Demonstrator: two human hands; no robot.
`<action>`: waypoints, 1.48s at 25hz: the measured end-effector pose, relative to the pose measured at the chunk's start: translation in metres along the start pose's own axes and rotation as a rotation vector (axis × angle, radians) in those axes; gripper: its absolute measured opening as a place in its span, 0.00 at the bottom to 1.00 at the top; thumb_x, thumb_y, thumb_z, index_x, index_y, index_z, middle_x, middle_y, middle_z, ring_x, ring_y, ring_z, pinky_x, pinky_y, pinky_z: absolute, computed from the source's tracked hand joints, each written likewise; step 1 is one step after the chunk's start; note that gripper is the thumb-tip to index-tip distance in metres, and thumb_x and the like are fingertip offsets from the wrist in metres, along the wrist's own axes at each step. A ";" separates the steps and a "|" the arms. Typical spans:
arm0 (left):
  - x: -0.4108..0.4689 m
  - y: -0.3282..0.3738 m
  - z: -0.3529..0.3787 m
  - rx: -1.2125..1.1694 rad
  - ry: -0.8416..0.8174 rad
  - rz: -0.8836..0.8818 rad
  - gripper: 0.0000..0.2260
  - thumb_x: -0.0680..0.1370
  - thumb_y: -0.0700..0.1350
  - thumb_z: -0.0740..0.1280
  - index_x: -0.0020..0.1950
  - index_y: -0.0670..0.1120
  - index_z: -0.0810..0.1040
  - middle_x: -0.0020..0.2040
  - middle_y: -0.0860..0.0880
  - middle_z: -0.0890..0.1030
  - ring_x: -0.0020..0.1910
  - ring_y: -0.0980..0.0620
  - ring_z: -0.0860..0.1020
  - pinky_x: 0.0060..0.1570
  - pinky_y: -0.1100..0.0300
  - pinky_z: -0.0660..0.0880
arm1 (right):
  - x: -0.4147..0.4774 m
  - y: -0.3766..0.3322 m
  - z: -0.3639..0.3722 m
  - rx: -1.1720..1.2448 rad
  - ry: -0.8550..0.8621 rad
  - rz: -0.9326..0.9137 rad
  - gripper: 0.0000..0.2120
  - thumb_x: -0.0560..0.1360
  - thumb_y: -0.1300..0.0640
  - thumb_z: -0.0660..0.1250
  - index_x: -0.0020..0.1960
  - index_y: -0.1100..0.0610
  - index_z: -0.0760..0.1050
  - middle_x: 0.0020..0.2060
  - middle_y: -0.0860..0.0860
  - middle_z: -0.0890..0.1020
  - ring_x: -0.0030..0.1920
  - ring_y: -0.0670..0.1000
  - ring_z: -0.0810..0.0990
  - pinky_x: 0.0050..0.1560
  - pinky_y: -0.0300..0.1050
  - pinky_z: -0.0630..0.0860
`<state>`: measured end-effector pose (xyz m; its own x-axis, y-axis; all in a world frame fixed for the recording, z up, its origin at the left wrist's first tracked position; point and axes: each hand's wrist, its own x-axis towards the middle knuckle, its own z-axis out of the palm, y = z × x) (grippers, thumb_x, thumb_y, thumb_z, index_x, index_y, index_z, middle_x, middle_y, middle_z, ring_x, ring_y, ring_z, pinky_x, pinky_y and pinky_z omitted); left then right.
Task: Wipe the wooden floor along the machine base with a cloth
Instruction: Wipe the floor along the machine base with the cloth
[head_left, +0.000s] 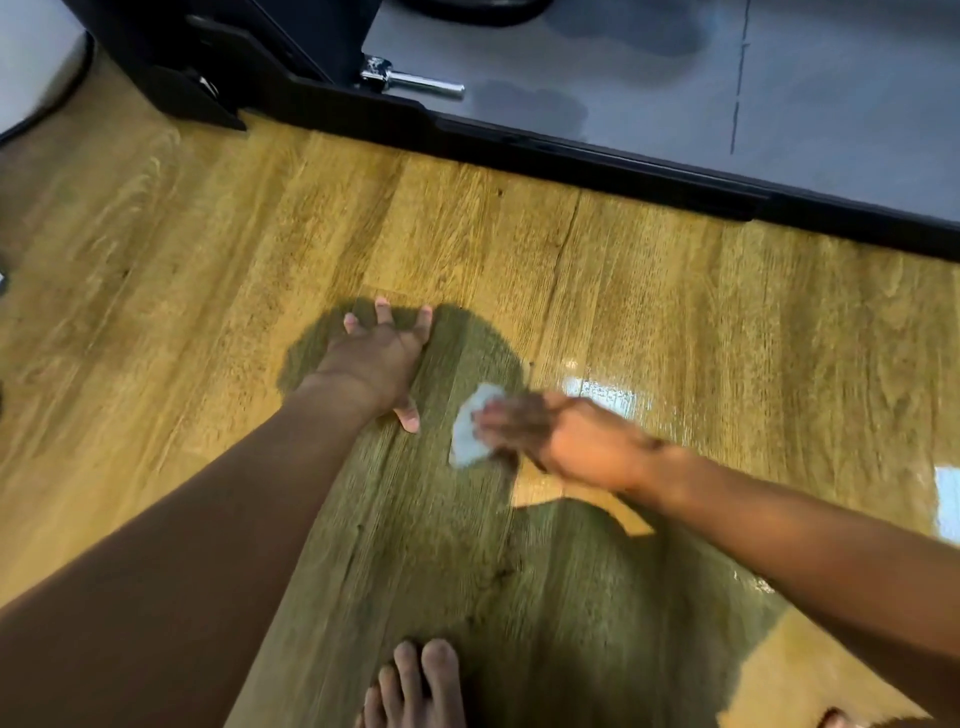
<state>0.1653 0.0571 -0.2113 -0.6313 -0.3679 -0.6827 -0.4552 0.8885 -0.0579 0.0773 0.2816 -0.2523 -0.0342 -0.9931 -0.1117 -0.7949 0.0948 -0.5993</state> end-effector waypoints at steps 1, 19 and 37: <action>0.000 -0.001 0.000 -0.005 0.001 0.001 0.62 0.60 0.54 0.81 0.77 0.54 0.36 0.76 0.37 0.39 0.73 0.29 0.48 0.68 0.38 0.62 | 0.017 0.014 -0.015 -0.051 0.067 0.125 0.17 0.81 0.53 0.54 0.69 0.45 0.70 0.67 0.45 0.73 0.62 0.42 0.74 0.65 0.38 0.69; -0.003 0.001 -0.001 0.004 0.007 0.027 0.61 0.62 0.55 0.79 0.76 0.53 0.34 0.75 0.35 0.38 0.73 0.29 0.48 0.64 0.37 0.67 | 0.085 0.049 -0.052 -0.251 0.196 0.236 0.24 0.77 0.67 0.62 0.68 0.48 0.70 0.71 0.48 0.67 0.69 0.49 0.69 0.69 0.48 0.66; -0.004 0.002 0.006 -0.030 0.034 0.044 0.59 0.65 0.52 0.78 0.76 0.50 0.33 0.75 0.34 0.36 0.72 0.26 0.45 0.65 0.34 0.65 | 0.135 0.083 -0.091 -0.274 0.304 0.390 0.21 0.77 0.66 0.61 0.67 0.51 0.70 0.67 0.53 0.74 0.58 0.52 0.79 0.62 0.48 0.74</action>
<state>0.1709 0.0620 -0.2128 -0.6717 -0.3385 -0.6589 -0.4452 0.8954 -0.0062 -0.0487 0.1491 -0.2455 -0.4978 -0.8669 -0.0264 -0.8152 0.4781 -0.3271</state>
